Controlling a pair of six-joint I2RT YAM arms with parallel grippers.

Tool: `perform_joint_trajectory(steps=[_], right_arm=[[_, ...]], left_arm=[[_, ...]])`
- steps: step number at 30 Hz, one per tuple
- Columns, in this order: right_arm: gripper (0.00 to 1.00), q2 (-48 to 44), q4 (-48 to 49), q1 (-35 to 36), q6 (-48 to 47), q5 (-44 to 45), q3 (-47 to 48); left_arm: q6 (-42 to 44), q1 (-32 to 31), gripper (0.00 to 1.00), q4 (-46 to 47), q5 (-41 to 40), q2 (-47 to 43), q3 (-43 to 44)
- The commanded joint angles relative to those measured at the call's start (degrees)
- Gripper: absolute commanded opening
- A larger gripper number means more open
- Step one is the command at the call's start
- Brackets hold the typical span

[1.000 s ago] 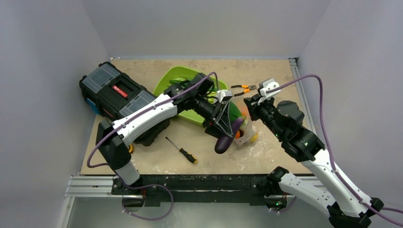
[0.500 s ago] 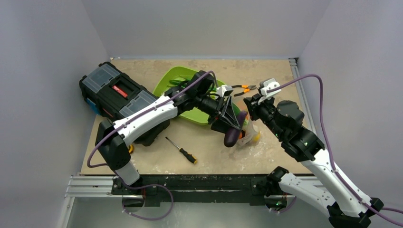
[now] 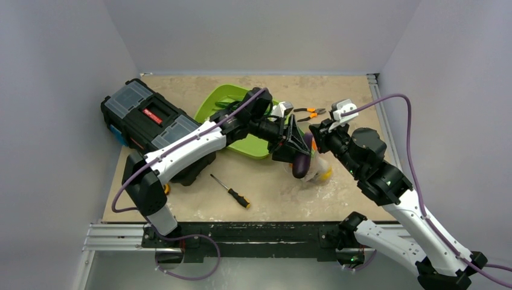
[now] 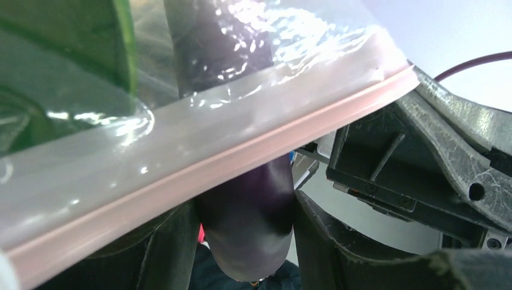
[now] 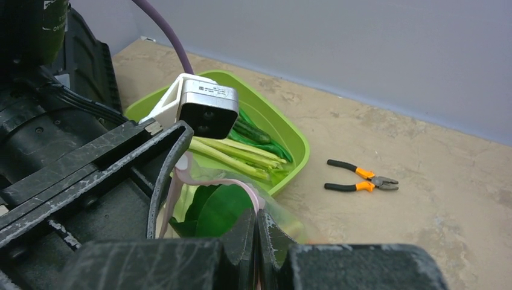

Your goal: Place the food in the zip-top bag and seal the zipper

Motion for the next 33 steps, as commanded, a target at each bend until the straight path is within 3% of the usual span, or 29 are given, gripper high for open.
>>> perform_joint_trajectory(steps=[1,4,7,9,14,19,24,29,33], right_arm=[[0.0,-0.79,5.53,0.0,1.49,0.57,1.0],[0.0,-0.82,5.58,0.03,2.01,0.71,0.85],[0.0,-0.6,5.35,0.04,2.2,1.5,0.9],[0.0,-0.62,5.14,0.01,2.53,2.35,1.02],[0.0,-0.53,4.75,-0.03,3.6,4.85,1.56],[0.0,0.02,4.5,-0.01,4.78,5.74,2.64],[0.0,0.3,4.33,-0.01,6.3,6.27,2.51],[0.0,0.86,3.43,0.03,7.62,6.78,2.84],[0.0,1.04,2.5,-0.01,8.2,6.82,3.49]], left_arm=[[-3.24,0.41,0.59,-1.51,-4.06,0.3,3.78],[-3.35,0.39,0.65,-2.59,-5.08,0.36,4.02],[-3.27,0.4,0.87,-3.88,-6.18,-0.13,4.32],[-2.39,0.42,0.88,-4.18,-6.14,-0.41,4.74],[5.36,0.65,0.8,-11.79,-6.41,-1.43,8.14],[18.49,0.68,0.75,-23.29,-8.18,-2.51,12.62],[31.79,-0.7,0.69,-22.59,-13.7,-7.97,11.42],[47.91,-7.57,0.68,-24.04,-25.78,-12.73,11.45],[50.06,-10.22,0.62,-24.68,-30.79,-13.32,11.33]])
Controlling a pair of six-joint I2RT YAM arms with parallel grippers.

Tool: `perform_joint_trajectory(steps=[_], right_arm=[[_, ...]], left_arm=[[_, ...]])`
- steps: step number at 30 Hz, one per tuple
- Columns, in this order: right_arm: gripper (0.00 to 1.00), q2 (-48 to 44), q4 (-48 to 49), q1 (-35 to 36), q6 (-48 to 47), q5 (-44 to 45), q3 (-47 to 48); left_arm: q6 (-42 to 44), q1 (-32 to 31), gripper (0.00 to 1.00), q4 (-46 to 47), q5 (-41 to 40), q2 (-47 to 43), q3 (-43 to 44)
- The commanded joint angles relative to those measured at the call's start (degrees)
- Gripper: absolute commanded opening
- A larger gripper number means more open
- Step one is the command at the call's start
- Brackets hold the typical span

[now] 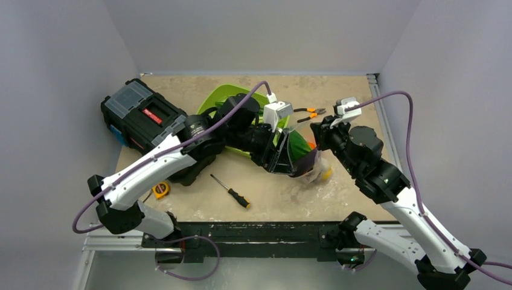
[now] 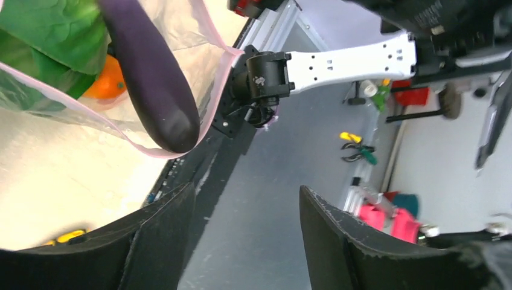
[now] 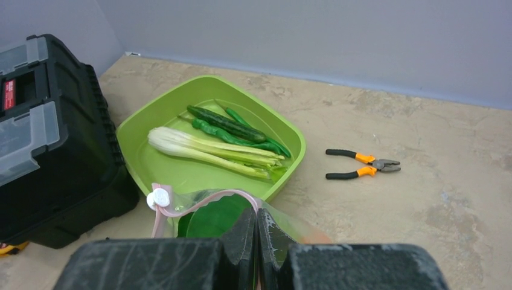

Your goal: Place the food in the zip-top bag and seal the zipper

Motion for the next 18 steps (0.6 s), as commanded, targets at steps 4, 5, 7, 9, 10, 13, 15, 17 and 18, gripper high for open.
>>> perform_joint_trajectory(steps=[4,5,7,9,10,13,15,17,18], right_arm=[[0.0,-0.17,2.3,0.02,2.08,2.15,3.65],[0.0,-0.06,2.17,-0.03,2.21,2.24,3.76],[0.0,0.11,1.98,0.02,2.33,2.21,4.0],[0.0,0.29,1.94,-0.02,2.49,2.03,4.13],[0.0,0.33,1.97,0.01,2.52,1.88,4.22],[0.0,0.42,1.94,0.01,2.46,1.66,4.44],[0.0,0.5,1.8,0.02,2.28,1.39,4.6],[0.0,0.57,1.81,-0.03,2.03,1.2,4.72],[0.0,0.6,1.84,0.01,1.97,1.09,4.8]], left_arm=[[4.2,-1.63,0.62,-2.15,-10.84,-1.14,-0.33],[2.99,-1.47,0.63,-2.62,-11.83,-0.9,-0.58],[0.52,-0.91,0.63,-2.65,-12.6,-0.05,-1.45],[-1.92,-0.12,0.62,-0.77,-11.37,1.07,-2.46],[-2.89,0.16,0.58,-0.1,-11.16,1.64,-2.73],[-4.32,1.39,0.37,0.45,-10.5,3.63,-2.76],[-4.57,1.72,0.35,0.63,-10.4,4.62,-2.83],[-4.78,1.84,0.36,1.38,-9.65,5.58,-3.02],[-5.11,1.84,0.36,1.13,-9.55,6.12,-3.02]])
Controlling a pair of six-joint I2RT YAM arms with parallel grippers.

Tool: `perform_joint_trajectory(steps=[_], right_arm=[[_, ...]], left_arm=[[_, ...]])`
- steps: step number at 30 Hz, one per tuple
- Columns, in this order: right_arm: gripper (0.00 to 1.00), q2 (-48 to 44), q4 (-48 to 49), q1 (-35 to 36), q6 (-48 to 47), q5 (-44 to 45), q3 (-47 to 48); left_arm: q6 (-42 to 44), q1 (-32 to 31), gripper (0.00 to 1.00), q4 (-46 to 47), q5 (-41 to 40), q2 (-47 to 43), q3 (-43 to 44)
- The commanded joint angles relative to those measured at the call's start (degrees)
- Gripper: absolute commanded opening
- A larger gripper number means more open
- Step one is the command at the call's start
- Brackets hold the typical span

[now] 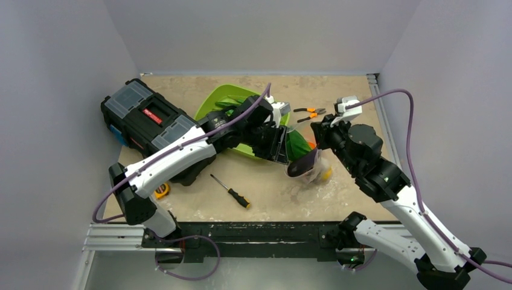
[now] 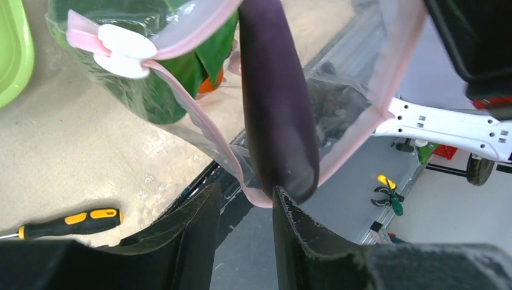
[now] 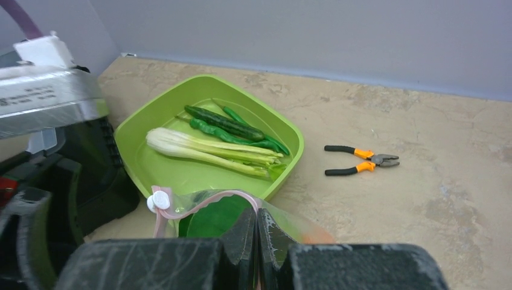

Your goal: Place the food in the zip-top bag and seal the zipper

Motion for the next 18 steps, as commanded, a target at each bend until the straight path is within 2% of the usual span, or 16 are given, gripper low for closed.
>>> perform_joint_trajectory(steps=[1,9,11,12,13,14,18], right_arm=[[0.0,-0.41,3.13,0.02,0.18,0.06,3.55],[0.0,-0.58,2.85,0.02,0.03,-0.17,3.85],[0.0,-0.65,2.82,0.02,-0.02,-0.19,3.88],[0.0,-0.67,2.73,-0.03,-0.03,-0.14,3.91],[0.0,-0.67,2.77,0.01,-0.06,-0.11,3.93],[0.0,-0.67,2.71,-0.03,-0.02,-0.03,4.1],[0.0,-0.97,2.2,-0.02,-0.6,1.58,4.92]], left_arm=[[-2.32,0.45,0.36,1.98,0.79,1.49,-0.17],[-2.21,0.44,0.36,2.14,2.21,3.44,-1.03],[-1.87,0.59,0.33,2.29,3.12,4.18,-0.22],[-1.62,0.67,0.28,2.09,3.4,4.6,0.3],[-1.42,0.83,0.18,1.75,3.53,4.93,0.93],[-1.13,0.95,0.02,1.39,3.53,5.23,1.65],[-0.56,1.41,0.0,1.07,4.4,4.62,4.47]])
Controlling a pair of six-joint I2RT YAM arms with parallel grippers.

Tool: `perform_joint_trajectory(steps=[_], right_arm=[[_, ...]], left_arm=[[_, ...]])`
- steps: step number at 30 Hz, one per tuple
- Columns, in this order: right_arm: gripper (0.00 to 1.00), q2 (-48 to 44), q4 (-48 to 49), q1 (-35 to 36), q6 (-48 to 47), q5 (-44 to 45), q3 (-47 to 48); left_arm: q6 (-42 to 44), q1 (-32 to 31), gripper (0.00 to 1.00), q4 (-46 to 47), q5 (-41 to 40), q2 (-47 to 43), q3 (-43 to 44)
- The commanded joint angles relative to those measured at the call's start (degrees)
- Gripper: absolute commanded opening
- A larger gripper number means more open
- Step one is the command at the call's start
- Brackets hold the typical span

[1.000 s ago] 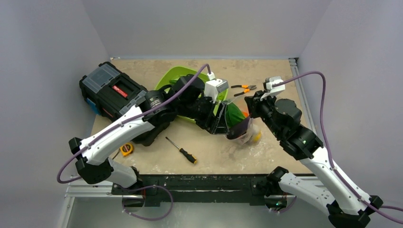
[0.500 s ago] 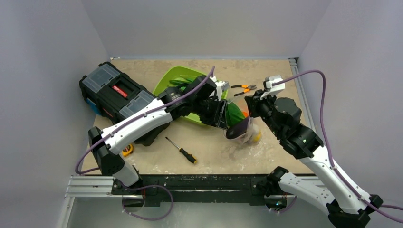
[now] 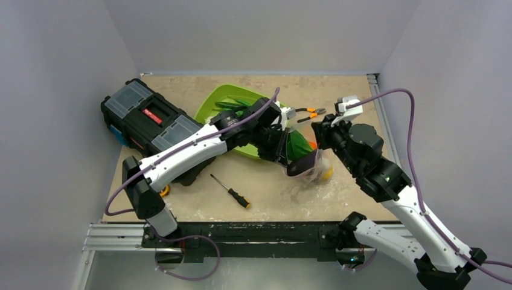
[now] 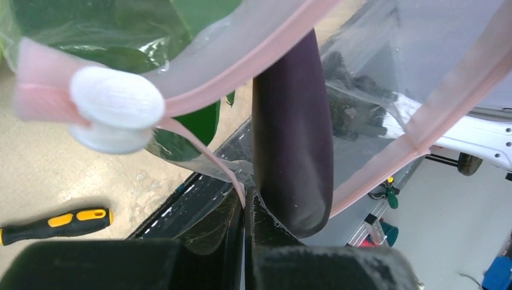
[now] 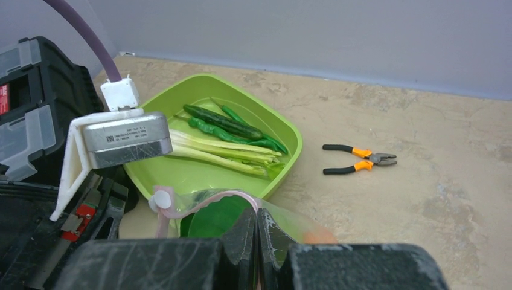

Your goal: Place the food in the zip-top bag and seal the zipper

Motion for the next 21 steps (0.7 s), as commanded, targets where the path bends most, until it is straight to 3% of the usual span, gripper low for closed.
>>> perform_joint_trajectory(steps=[1,8,14,17,19,21], right_arm=[[0.0,-1.1,2.45,0.01,-0.78,2.33,4.64],[0.0,-2.51,0.05,0.02,-6.16,6.44,7.68],[0.0,-3.06,-1.7,-0.01,-8.82,8.12,10.36],[0.0,-3.33,-0.63,0.01,-6.31,6.14,7.9],[0.0,-3.26,2.1,-0.03,-6.24,5.33,2.64],[0.0,-1.27,1.12,-0.01,-6.33,6.47,0.56]], left_arm=[[0.24,1.13,0.0,2.25,3.33,-1.51,4.62],[-15.94,4.69,0.0,14.14,10.56,-6.53,-0.04],[-19.92,5.41,0.0,15.75,8.91,-8.26,-2.34],[-21.35,7.17,0.0,16.54,9.88,-7.45,-6.92],[-25.59,8.16,0.0,23.34,12.79,-7.42,-10.69],[-26.05,7.75,0.0,26.49,13.65,-6.79,-8.6]])
